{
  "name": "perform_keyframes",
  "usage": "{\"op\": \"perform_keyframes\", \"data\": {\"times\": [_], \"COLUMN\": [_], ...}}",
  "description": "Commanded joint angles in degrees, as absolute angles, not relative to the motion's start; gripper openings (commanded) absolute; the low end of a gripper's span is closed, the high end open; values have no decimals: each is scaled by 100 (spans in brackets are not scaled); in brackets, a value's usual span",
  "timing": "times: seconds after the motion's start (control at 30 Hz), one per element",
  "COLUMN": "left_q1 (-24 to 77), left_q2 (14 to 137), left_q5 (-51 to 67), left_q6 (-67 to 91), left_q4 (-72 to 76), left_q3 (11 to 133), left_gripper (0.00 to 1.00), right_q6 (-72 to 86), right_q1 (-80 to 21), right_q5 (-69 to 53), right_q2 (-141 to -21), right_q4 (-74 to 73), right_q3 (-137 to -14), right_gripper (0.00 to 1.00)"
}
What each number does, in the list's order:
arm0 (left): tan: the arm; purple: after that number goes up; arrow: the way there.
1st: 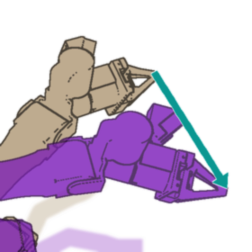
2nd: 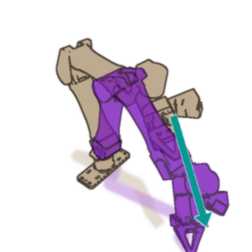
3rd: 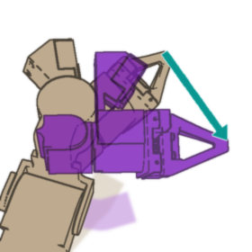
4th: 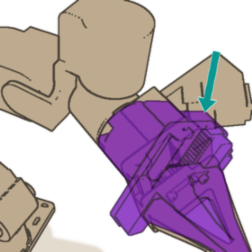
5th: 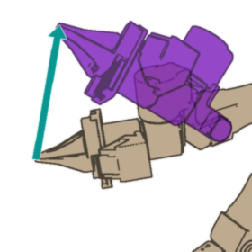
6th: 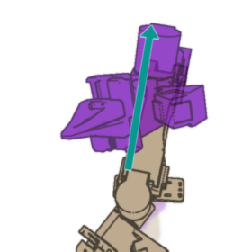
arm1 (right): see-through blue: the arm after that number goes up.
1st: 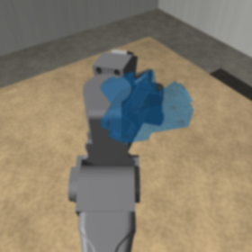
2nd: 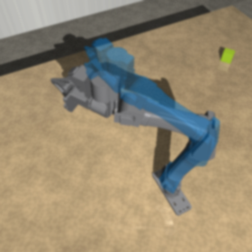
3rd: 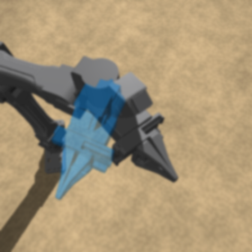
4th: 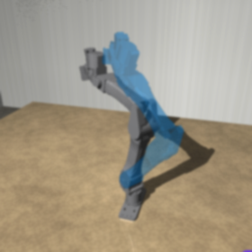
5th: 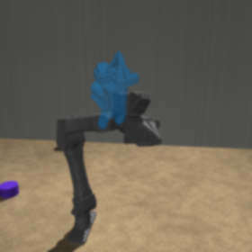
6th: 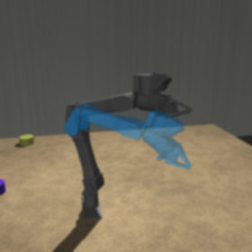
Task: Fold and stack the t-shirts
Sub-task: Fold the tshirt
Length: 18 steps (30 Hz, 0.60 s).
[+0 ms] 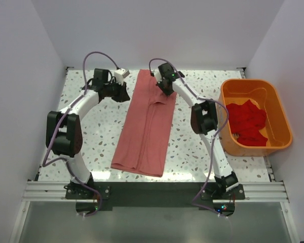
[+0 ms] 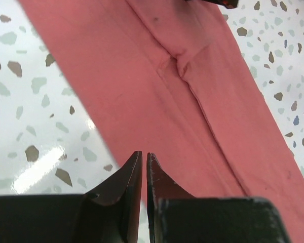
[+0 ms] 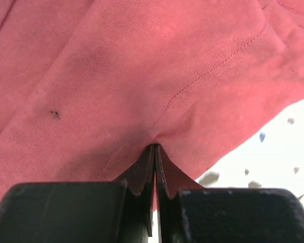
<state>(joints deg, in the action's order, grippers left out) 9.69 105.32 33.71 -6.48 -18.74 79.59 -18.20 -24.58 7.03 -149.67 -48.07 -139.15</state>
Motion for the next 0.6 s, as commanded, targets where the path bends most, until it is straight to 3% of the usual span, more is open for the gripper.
{"op": "perform_keyframes", "data": {"times": [0.0, 0.17, 0.23, 0.4, 0.57], "left_q1": [827, 721, 677, 686, 721], "left_q2": [9827, 9598, 9589, 9790, 10344], "left_q5": [3270, 3015, 3006, 3313, 3410], "left_q6": [-352, -448, -623, -1195, -1082], "left_q4": [-1459, -1538, -1582, -2100, -2434], "left_q3": [7621, 7286, 7321, 7663, 7945], "left_gripper": [13, 15, 17, 19, 15], "right_q6": [-2372, -2697, -2777, -2550, -2286], "right_q1": [-2882, -3050, -3059, -3059, -3059], "right_q5": [1124, 1625, 1872, 1522, 994], "right_q2": [-15477, -15864, -15707, -14260, -13062], "right_q4": [-3791, -2771, -2278, -2029, -2547], "right_q3": [-14211, -14669, -14529, -13669, -12790], "right_gripper": [4, 4, 9, 19, 26]}}
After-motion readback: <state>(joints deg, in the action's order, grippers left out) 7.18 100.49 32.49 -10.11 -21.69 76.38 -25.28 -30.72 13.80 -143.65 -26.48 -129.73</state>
